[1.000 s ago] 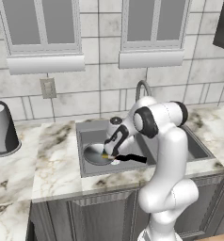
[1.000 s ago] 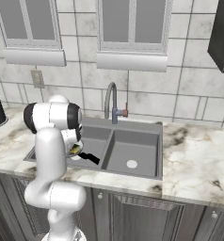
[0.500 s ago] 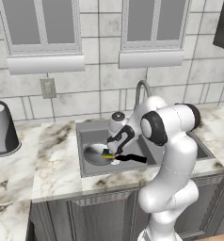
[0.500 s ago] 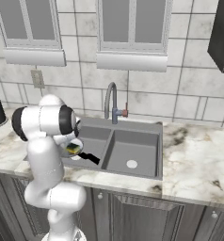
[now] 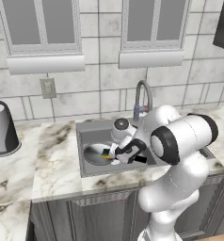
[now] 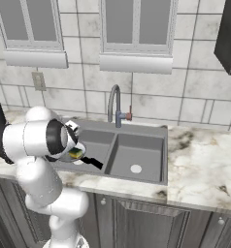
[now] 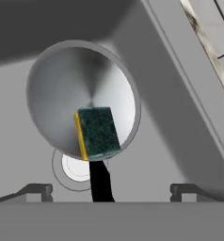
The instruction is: Pick the pan and sponge and place them into the sink. Then turn on the water.
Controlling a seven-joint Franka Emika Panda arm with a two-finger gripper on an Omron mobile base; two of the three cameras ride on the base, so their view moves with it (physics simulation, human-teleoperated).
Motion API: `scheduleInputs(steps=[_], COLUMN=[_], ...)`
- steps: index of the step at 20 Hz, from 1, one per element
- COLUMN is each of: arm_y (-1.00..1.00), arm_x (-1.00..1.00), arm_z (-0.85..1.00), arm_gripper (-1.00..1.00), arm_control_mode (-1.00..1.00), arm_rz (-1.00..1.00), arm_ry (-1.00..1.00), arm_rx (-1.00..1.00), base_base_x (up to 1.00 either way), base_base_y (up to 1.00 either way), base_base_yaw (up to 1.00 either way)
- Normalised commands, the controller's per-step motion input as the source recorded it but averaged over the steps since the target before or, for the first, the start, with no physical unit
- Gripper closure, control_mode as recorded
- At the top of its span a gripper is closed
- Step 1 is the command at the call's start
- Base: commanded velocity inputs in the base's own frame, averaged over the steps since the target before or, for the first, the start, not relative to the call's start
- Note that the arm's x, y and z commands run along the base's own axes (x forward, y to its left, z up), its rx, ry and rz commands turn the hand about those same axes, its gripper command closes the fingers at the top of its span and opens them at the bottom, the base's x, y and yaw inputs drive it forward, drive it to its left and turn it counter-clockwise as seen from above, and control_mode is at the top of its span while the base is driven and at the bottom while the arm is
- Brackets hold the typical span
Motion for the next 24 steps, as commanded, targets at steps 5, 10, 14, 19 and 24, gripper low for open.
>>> scheduleInputs(steps=[5,10,14,19,24], arm_y=[-0.11,-0.12,-0.14,-0.3,-0.43], arm_x=[-0.43,-0.38,-0.36,-0.32,-0.19], arm_z=[0.32,0.35,0.33,0.31,0.23], arm_gripper=[-1.0,-1.0,-1.0,-1.0,-1.0], arm_control_mode=[-1.0,-1.0,-1.0,-1.0,-1.0], arm_rz=[-0.13,-0.1,-0.1,-0.1,-0.06], arm_ry=[-0.12,-0.1,-0.07,-0.08,-0.06], arm_rx=[0.08,0.09,0.11,0.13,0.19], base_base_x=[0.0,0.0,0.0,0.0,0.0], base_base_y=[0.0,0.0,0.0,0.0,0.0], base_base_yaw=[0.0,0.0,0.0,0.0,0.0])
